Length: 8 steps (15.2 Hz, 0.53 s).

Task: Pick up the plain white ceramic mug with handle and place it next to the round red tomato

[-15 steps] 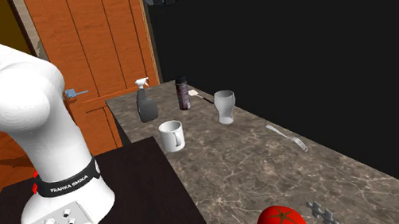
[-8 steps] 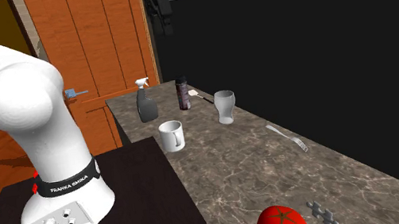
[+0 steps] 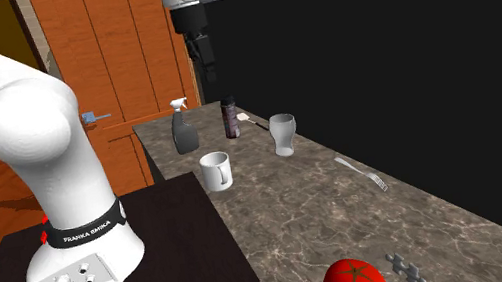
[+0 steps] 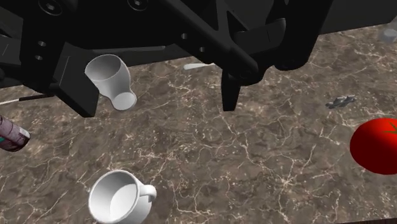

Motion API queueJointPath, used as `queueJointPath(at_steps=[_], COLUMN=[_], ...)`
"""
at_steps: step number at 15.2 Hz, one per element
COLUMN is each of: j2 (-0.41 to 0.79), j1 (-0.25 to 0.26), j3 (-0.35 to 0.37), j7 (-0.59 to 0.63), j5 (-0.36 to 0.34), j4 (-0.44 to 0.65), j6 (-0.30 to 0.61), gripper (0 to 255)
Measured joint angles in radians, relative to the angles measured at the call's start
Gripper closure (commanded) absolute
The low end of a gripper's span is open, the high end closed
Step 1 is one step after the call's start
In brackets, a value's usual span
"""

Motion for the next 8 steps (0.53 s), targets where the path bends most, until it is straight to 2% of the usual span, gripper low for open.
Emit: queueJointPath(at_steps=[5, 8], j2=[0.108, 0.208], j1=[0.030, 0.030], j3=[0.117, 0.191], j7=[0.095, 0.152], j5=[0.052, 0.067], j4=[-0.051, -0.067], j6=[0.166, 0.285], gripper=[0, 0])
